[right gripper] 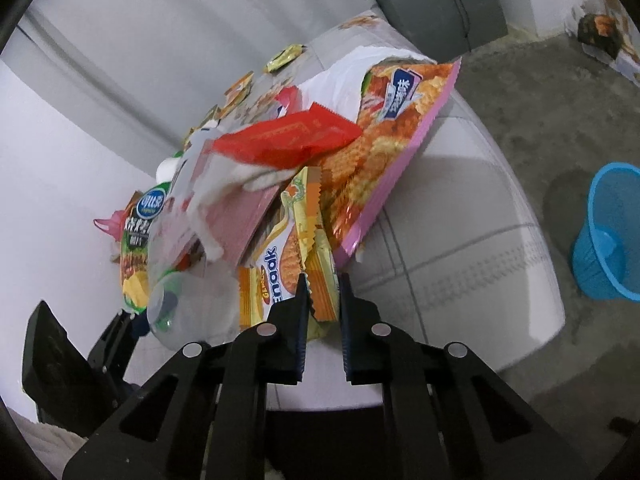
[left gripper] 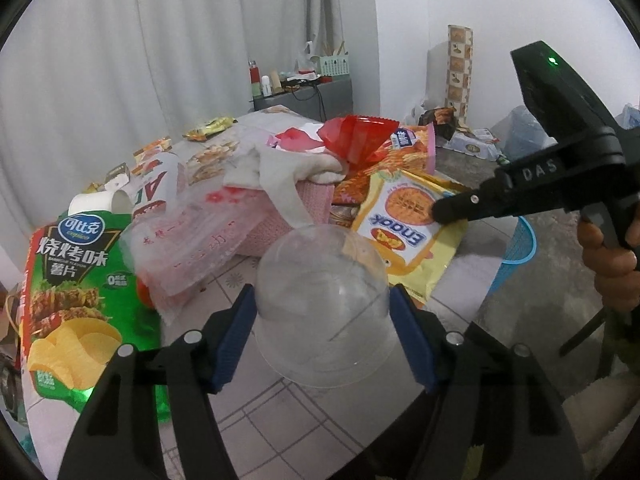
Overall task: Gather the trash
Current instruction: 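Grasp the clear plastic cup with the left tool while the right tool grasps the yellow Enaak packet, then carry the cup and packet to the blue wastebasket and open both tools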
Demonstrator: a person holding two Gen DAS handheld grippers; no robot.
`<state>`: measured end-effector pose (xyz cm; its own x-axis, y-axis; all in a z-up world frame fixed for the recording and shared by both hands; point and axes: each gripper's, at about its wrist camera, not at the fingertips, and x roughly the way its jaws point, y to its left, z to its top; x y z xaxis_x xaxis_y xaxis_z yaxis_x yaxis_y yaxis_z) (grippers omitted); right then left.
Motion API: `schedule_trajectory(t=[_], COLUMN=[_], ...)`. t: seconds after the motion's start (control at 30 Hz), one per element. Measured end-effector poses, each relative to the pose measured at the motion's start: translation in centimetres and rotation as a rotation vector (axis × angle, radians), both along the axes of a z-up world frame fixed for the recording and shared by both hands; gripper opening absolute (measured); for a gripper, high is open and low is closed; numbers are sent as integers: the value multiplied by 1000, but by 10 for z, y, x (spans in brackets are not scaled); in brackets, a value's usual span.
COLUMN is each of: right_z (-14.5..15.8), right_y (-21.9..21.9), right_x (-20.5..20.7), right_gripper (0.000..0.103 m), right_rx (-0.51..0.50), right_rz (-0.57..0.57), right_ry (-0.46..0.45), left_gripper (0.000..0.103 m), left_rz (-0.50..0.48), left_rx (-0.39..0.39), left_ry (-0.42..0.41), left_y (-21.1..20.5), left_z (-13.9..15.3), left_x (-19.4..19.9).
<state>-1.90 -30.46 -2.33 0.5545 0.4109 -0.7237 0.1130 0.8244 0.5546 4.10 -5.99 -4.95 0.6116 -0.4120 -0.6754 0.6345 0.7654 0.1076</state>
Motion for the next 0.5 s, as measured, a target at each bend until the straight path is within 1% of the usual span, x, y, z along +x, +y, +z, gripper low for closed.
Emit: schedule_trajectory(t=[0.2, 0.33, 0.43, 0.5], right_z=[11, 24, 38, 47], right_y=[4, 2, -8, -19], right_x=[-16, -27, -40, -47], right_gripper=[11, 10, 9, 9], right_rx=[-15, -33, -36, -50], right_rz=[-3, -19, -58, -105], right_ry=[-27, -69, -113, -145], left_gripper=[65, 65, 65, 65], left_rz=[7, -3, -33, -49], left_rx=[-17, -33, -65, -89], left_ry=[-23, -53, -68, -80], left_y=[6, 6, -1, -12], left_z=[10, 21, 32, 44], left_x=[-16, -26, -31, -30])
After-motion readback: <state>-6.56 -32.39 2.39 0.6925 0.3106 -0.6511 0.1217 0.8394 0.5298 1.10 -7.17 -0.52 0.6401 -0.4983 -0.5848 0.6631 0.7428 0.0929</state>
